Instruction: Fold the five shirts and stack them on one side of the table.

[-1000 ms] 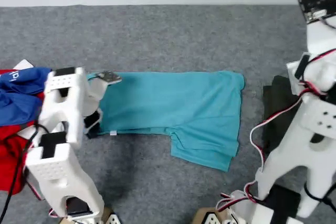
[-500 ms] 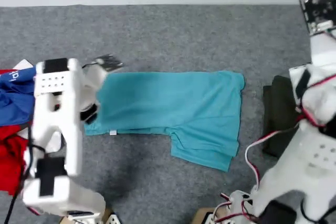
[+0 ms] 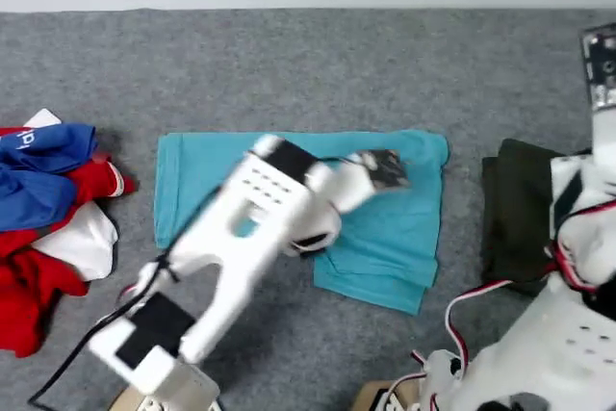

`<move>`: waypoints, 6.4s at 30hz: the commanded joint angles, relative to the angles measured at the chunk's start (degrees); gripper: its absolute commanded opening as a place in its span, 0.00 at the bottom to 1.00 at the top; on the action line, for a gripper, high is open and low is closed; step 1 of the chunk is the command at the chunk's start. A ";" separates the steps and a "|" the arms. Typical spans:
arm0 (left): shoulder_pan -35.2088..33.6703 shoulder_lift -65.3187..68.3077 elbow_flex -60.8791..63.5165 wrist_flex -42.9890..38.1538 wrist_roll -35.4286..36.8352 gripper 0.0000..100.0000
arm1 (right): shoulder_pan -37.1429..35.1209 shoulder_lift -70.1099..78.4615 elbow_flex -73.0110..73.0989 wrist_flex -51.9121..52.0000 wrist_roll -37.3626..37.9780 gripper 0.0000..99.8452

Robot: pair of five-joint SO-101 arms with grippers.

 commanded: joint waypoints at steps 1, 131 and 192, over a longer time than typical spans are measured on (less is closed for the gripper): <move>5.27 2.46 -1.89 -5.19 0.62 0.15 | 1.63 -4.18 2.64 2.24 -0.35 0.01; -6.51 52.84 -79.69 8.09 -0.44 0.16 | 1.98 -10.59 9.67 2.24 -0.62 0.01; 15.12 20.13 -26.07 10.02 -0.97 0.16 | 2.15 -12.44 10.37 2.24 -0.53 0.01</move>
